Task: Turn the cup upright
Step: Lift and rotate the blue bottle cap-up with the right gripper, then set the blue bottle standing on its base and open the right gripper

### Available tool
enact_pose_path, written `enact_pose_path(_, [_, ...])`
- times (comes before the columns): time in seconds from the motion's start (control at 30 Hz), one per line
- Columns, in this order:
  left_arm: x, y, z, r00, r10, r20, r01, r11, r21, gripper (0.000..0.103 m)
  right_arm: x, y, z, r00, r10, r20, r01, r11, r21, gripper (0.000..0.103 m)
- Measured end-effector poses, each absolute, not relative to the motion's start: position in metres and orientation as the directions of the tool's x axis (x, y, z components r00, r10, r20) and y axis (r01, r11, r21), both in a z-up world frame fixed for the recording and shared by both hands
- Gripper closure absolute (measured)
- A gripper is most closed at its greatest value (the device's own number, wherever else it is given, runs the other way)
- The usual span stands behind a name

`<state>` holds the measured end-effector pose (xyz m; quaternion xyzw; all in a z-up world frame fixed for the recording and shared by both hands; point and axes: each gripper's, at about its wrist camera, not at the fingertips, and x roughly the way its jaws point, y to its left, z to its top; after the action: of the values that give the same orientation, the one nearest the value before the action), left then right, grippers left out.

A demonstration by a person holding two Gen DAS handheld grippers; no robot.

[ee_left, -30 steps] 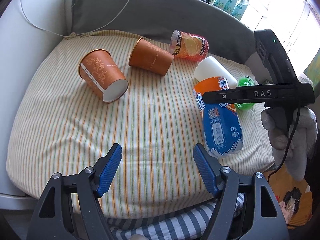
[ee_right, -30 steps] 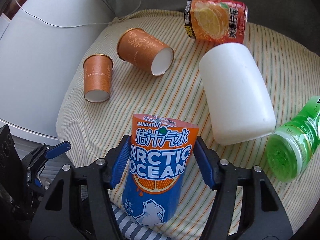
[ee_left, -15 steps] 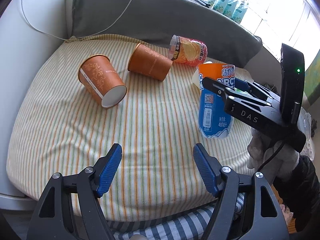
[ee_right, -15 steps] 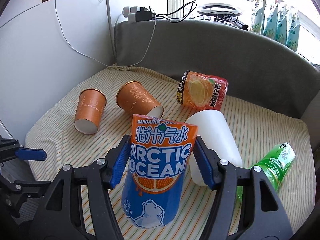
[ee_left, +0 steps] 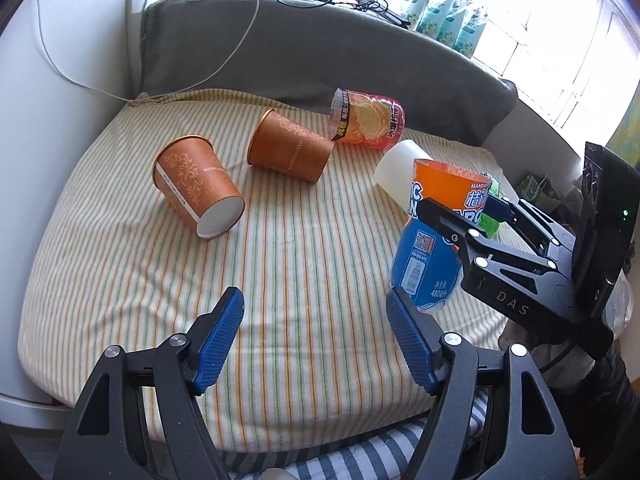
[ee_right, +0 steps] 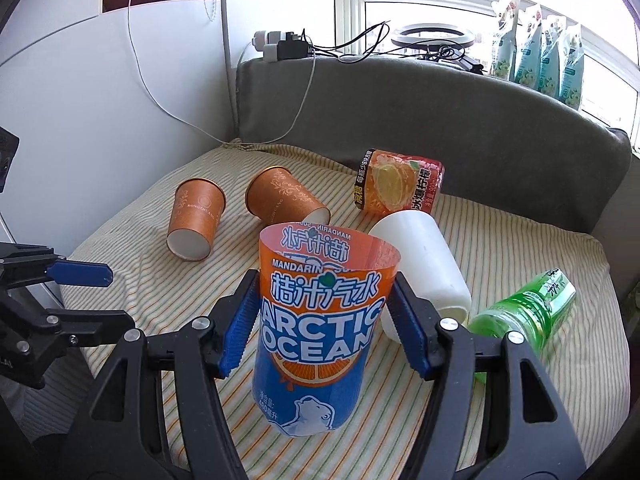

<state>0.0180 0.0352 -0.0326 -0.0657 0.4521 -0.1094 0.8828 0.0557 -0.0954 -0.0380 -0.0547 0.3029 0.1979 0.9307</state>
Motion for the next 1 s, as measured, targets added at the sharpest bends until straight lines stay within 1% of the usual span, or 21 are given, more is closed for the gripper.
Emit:
enact_pose_path(0.3, [0.015, 0.032, -0.025, 0.583, -0.25, -0.773, 0.138, 0.968, -0.209, 0.029, 0.035, -0.097, -0.038, 0.727, 0.352, -0.589, -0.414, 0.91, 0.032, 0.035])
enact_pose_path(0.37, [0.013, 0.032, -0.023, 0.587, -0.251, -0.77, 0.14, 0.968, -0.209, 0.029, 0.032, -0.099, -0.038, 0.727, 0.356, -0.586, -0.412, 0.91, 0.042, 0.025])
enact_pose_path(0.43, [0.011, 0.03, -0.02, 0.592, -0.253, -0.765, 0.147, 0.967, -0.206, 0.029, 0.027, -0.103, -0.037, 0.731, 0.361, -0.579, -0.408, 0.911, 0.052, 0.02])
enact_pose_path(0.5, [0.007, 0.027, -0.017, 0.605, -0.249, -0.756, 0.153, 0.968, -0.197, 0.029, 0.022, -0.106, -0.034, 0.737, 0.365, -0.569, -0.406, 0.912, 0.06, 0.019])
enact_pose_path(0.6, [0.003, 0.023, -0.012, 0.625, -0.244, -0.742, 0.161, 0.97, -0.184, 0.029, 0.011, -0.114, -0.029, 0.744, 0.378, -0.552, -0.401, 0.912, 0.084, 0.014])
enact_pose_path(0.67, [-0.001, 0.02, -0.008, 0.637, -0.242, -0.732, 0.168, 0.97, -0.175, 0.029, 0.003, -0.118, -0.025, 0.748, 0.382, -0.543, -0.398, 0.913, 0.094, 0.013])
enact_pose_path(0.83, [-0.014, 0.014, 0.005, 0.705, -0.21, -0.677, 0.166, 0.977, -0.13, 0.029, -0.026, -0.133, -0.011, 0.775, 0.395, -0.494, -0.388, 0.914, 0.123, 0.011])
enact_pose_path(0.93, [-0.023, 0.015, 0.014, 0.754, -0.187, -0.63, 0.147, 0.982, -0.115, 0.029, -0.042, -0.148, 0.0, 0.806, 0.381, -0.452, -0.351, 0.924, 0.153, 0.006])
enact_pose_path(1.0, [-0.027, 0.014, 0.018, 0.784, -0.165, -0.599, 0.133, 0.986, -0.098, 0.029, -0.053, -0.157, 0.007, 0.842, 0.343, -0.417, -0.309, 0.939, 0.149, 0.005])
